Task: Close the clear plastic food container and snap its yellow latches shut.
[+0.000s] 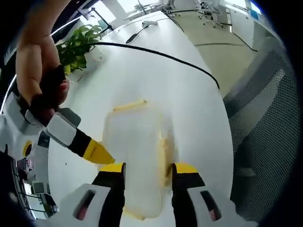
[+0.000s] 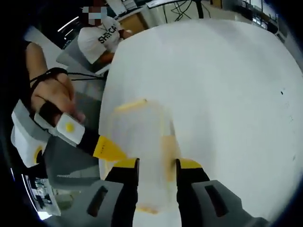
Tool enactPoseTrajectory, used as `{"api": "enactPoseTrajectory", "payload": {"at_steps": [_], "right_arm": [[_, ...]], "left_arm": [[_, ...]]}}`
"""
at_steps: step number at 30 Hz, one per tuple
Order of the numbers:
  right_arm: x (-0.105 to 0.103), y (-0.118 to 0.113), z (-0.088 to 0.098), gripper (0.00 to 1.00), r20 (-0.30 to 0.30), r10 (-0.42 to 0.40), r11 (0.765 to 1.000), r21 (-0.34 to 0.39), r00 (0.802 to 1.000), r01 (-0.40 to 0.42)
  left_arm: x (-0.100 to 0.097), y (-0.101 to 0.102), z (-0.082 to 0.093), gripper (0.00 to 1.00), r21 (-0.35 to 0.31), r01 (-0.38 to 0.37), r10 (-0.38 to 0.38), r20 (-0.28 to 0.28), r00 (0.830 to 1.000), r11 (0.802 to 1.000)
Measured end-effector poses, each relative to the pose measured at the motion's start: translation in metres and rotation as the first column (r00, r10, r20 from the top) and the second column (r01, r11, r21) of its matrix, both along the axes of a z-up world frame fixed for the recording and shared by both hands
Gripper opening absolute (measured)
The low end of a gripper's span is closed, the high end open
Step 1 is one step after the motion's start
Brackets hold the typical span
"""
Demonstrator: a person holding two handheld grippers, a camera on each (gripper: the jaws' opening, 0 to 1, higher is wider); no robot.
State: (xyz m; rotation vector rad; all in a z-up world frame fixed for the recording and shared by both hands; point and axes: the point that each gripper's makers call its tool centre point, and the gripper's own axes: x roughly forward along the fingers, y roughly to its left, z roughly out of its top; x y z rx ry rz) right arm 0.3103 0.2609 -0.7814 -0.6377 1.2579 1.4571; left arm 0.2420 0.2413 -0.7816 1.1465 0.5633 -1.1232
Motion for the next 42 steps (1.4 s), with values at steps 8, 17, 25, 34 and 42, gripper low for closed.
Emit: {"api": "enactPoseTrajectory", "payload": {"at_steps": [8, 17, 25, 34, 42], "right_arm": [[-0.0029, 0.0006, -0.0020, 0.25, -0.010, 0.060, 0.997, -0.055, 0.998, -0.061], [-0.0012, 0.0029, -0.0019, 0.21, -0.025, 0.114, 0.990, -0.078, 0.993, -0.115], [-0.0051, 0.0017, -0.0045, 0.22, -0.037, 0.087, 0.990, -0.111, 0.996, -0.091], [-0.0066, 0.0016, -0.0027, 0.23, 0.045, 0.145, 0.973, -0.187, 0.988, -0.134], [-0.0055, 0.0006, -0.0033, 0.23, 0.056, 0.134, 0.973, -0.199, 0.989, -0.120]], "left_arm": [[0.0025, -0.0001, -0.0017, 0.32, 0.043, -0.016, 0.016, 0.006, 1.000, 0.999], [0.0067, 0.0005, -0.0021, 0.32, 0.072, -0.010, 0.011, -0.008, 1.000, 0.997], [0.0083, -0.0003, -0.0007, 0.31, 0.050, -0.004, 0.005, -0.019, 1.000, 0.999], [0.0057, -0.0011, -0.0034, 0.32, 0.075, -0.012, 0.012, -0.004, 1.000, 0.997], [0.0056, -0.0018, -0.0032, 0.32, 0.094, -0.028, 0.030, -0.016, 0.999, 0.995]]}}
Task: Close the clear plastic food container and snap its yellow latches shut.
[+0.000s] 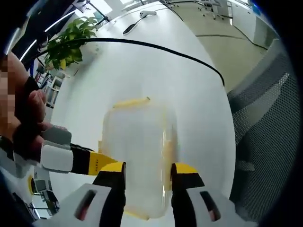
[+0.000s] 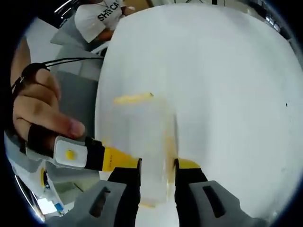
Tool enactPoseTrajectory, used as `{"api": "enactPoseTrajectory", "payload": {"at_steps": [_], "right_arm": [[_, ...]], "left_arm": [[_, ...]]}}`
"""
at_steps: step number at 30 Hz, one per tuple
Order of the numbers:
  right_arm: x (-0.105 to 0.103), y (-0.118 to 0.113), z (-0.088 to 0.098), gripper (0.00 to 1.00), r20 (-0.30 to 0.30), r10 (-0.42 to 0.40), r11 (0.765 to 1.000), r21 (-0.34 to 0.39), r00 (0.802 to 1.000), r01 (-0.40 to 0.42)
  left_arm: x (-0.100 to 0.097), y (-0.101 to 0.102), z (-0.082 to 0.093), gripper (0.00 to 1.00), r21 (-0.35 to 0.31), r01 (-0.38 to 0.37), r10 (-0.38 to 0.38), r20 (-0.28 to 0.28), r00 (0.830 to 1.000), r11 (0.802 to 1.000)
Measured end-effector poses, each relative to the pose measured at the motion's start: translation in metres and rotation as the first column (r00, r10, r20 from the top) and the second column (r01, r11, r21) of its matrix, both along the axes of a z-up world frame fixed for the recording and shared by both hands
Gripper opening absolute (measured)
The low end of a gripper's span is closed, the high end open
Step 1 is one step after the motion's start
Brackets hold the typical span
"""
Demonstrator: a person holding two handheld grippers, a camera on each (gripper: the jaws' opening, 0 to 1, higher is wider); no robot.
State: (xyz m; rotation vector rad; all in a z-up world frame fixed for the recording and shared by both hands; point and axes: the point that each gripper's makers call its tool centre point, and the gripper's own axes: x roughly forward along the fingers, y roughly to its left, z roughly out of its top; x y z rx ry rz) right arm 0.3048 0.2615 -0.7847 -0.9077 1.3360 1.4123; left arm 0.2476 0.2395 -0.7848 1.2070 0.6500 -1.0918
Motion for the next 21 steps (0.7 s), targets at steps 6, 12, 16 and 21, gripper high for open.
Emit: {"api": "enactPoseTrajectory", "payload": {"at_steps": [6, 12, 16, 21], "right_arm": [[-0.001, 0.000, 0.001, 0.24, 0.034, 0.016, 1.000, -0.002, 0.999, -0.016], [0.000, 0.001, 0.005, 0.24, 0.111, 0.000, 0.993, 0.119, 0.994, -0.013], [0.000, 0.002, 0.009, 0.23, 0.183, -0.011, 0.974, 0.224, 0.983, -0.031], [0.009, -0.008, 0.018, 0.27, 0.226, -0.150, 0.938, 0.339, 0.963, 0.067]], "left_arm": [[0.000, 0.001, 0.002, 0.32, -0.005, -0.006, 0.005, -0.046, 0.999, 1.000], [0.000, 0.002, 0.004, 0.32, -0.028, 0.019, -0.022, -0.098, 0.995, 0.999], [-0.011, 0.002, 0.003, 0.43, -0.039, 0.044, -0.050, -0.173, 0.984, 0.998], [-0.022, 0.003, -0.001, 0.61, -0.020, 0.073, -0.075, -0.207, 0.975, 0.997]]}}
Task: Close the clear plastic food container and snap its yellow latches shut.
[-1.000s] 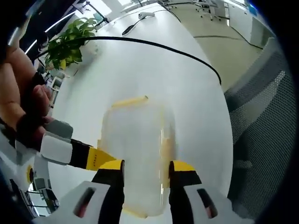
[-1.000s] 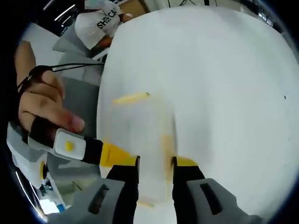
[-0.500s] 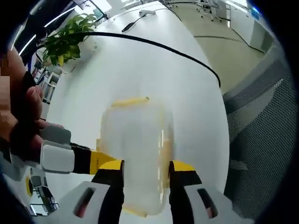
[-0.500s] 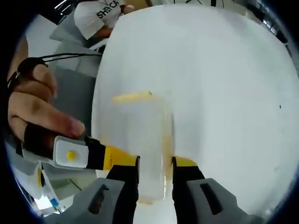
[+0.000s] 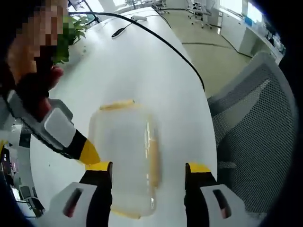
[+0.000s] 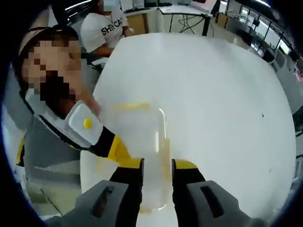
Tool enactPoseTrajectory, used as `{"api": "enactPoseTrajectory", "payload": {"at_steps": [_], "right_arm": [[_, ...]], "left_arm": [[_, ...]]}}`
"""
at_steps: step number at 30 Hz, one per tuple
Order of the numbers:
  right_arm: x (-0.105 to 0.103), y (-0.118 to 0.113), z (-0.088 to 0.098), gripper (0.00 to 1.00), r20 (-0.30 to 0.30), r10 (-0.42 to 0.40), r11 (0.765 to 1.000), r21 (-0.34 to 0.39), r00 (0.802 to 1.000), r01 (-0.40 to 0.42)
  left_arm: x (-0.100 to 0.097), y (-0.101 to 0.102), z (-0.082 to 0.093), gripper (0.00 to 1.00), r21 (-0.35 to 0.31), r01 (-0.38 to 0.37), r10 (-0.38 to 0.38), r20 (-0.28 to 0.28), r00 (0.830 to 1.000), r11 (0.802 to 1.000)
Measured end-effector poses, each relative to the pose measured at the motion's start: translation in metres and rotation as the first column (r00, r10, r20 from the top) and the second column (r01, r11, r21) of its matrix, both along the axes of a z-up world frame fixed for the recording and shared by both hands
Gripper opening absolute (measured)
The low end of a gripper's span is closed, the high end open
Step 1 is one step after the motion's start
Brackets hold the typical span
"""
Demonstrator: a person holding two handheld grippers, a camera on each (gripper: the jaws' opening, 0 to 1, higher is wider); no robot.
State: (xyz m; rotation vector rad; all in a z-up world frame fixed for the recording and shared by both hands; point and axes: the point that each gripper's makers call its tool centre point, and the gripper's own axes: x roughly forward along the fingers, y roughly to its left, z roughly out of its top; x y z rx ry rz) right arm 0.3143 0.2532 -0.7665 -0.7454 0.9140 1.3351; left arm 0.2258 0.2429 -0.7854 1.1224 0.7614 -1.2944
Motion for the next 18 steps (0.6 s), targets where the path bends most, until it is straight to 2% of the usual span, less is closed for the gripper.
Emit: {"api": "enactPoseTrajectory", "payload": {"at_steps": [2, 4, 8, 12, 14, 16, 18], "right_arm": [[0.003, -0.005, 0.004, 0.36, 0.000, -0.052, 0.998, 0.034, 0.999, 0.052], [0.000, -0.011, 0.011, 0.41, 0.000, -0.075, 0.994, 0.078, 0.997, 0.075], [-0.016, -0.025, 0.010, 0.48, 0.025, -0.052, 0.997, 0.058, 0.998, 0.051], [-0.037, -0.030, 0.002, 0.54, 0.005, -0.011, 1.000, 0.014, 1.000, 0.011], [-0.037, -0.030, 0.001, 0.57, 0.024, -0.005, 1.000, 0.016, 1.000, 0.005], [-0.038, -0.028, 0.001, 0.60, 0.018, -0.016, 1.000, 0.025, 1.000, 0.016], [-0.038, -0.027, 0.001, 0.63, 0.019, -0.019, 0.999, 0.030, 1.000, 0.018]], "left_arm": [[-0.004, -0.002, 0.000, 0.67, -0.008, -0.023, 0.022, -0.037, 0.999, 1.000], [-0.006, -0.002, 0.001, 0.70, -0.016, -0.034, 0.033, -0.057, 0.998, 0.999], [-0.008, -0.002, 0.003, 0.73, -0.022, -0.025, 0.023, -0.089, 0.996, 0.999], [-0.005, 0.002, 0.003, 0.69, 0.018, 0.056, -0.055, -0.055, 0.997, 0.998], [-0.005, 0.002, 0.004, 0.68, 0.017, 0.041, -0.040, -0.060, 0.997, 0.999], [-0.006, 0.001, 0.005, 0.68, 0.001, -0.022, 0.022, -0.091, 0.996, 1.000], [-0.005, 0.000, 0.008, 0.72, -0.018, -0.031, 0.029, -0.092, 0.995, 0.999]]}}
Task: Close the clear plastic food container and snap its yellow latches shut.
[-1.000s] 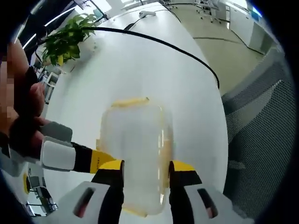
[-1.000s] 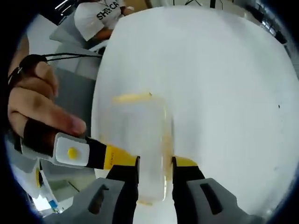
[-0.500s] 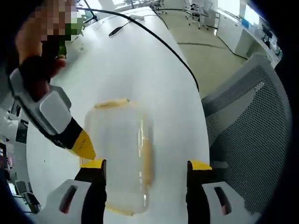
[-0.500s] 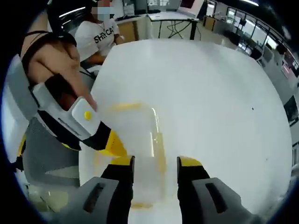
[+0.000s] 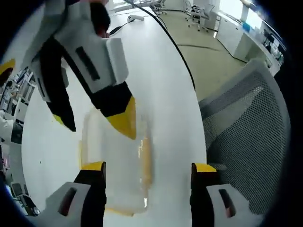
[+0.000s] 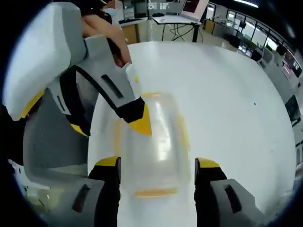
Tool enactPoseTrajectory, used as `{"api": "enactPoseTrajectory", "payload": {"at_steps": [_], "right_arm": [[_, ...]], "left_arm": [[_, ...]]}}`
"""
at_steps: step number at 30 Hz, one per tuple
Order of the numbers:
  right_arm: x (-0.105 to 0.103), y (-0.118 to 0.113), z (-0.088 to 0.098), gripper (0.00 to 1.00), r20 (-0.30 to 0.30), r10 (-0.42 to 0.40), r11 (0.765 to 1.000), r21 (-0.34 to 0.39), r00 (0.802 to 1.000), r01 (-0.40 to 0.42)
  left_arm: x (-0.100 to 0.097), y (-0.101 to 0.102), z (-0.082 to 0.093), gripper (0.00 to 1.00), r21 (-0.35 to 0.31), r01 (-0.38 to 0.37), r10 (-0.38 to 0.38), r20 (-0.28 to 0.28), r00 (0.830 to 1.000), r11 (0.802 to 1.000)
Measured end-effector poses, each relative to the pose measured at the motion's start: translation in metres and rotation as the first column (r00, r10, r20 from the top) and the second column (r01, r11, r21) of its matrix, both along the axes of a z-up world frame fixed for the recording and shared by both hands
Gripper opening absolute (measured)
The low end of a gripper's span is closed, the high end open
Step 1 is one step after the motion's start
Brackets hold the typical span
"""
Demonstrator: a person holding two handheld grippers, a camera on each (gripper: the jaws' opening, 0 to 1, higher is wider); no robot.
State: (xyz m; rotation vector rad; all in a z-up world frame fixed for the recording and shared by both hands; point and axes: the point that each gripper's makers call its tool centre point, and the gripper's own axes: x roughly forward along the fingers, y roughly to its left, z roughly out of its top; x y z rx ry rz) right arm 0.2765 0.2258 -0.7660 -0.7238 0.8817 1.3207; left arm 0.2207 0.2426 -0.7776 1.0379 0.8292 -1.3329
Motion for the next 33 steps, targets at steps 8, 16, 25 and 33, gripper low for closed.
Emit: {"api": "enactPoseTrajectory", "payload": {"at_steps": [8, 16, 25, 33], "right_arm": [[-0.008, -0.003, -0.008, 0.78, 0.028, 0.060, 0.998, -0.035, 0.998, -0.059], [-0.012, -0.006, -0.013, 0.86, 0.033, 0.070, 0.995, -0.071, 0.997, -0.068], [-0.013, -0.013, -0.021, 0.85, 0.049, 0.083, 0.989, -0.125, 0.995, -0.077], [-0.009, -0.014, -0.029, 0.84, 0.054, 0.089, 0.985, -0.156, 0.995, -0.079]], "left_arm": [[0.009, 0.017, 0.001, 0.87, 0.009, -0.103, 0.104, -0.040, 0.994, 0.995], [0.029, 0.027, 0.001, 0.95, 0.013, -0.105, 0.105, 0.029, 0.994, 0.994], [0.035, 0.044, -0.017, 0.97, 0.101, -0.073, 0.070, 0.036, 0.997, 0.992], [0.046, 0.047, -0.025, 0.94, 0.117, -0.078, 0.074, 0.035, 0.997, 0.990]]}}
